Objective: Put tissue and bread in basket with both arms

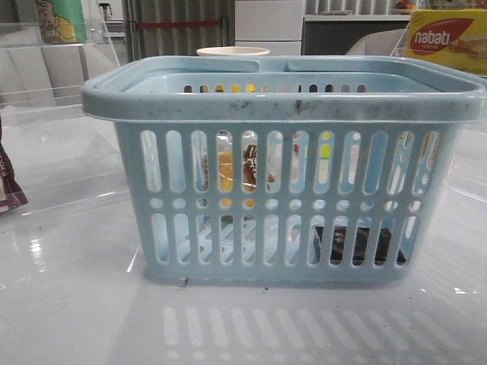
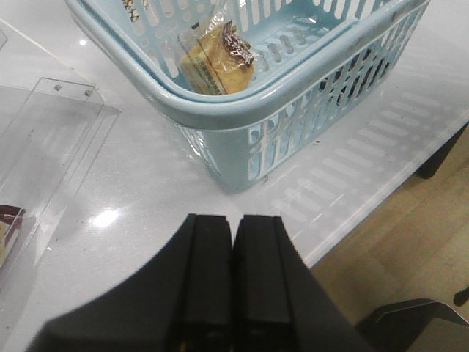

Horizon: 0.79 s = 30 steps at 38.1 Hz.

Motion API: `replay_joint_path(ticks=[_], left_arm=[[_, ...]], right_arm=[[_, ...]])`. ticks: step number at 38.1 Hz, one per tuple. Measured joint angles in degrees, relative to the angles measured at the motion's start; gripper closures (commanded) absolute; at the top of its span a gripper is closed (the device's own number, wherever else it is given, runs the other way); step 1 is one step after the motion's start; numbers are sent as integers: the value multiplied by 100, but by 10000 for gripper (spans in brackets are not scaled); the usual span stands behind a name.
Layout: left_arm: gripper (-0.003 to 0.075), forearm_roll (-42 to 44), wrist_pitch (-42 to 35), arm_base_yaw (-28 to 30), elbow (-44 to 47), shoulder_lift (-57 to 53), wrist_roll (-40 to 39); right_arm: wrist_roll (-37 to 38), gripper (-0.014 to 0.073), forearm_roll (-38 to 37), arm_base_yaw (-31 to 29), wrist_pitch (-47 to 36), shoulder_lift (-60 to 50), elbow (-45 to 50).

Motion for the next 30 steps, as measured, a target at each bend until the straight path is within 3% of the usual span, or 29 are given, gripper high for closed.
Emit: replay_joint_path(ticks=[8,19,30], left_arm=[[627,-188,-658,1036,566,-756,0],[627,-461,-3338,2724,2947,-2765,-12],[627,-850,-3967,3576,4265,-3872,-14]], right_arm=[[0,536,0,0,9,0,0],[0,536,0,0,9,0,0],[0,536,0,0,9,0,0]])
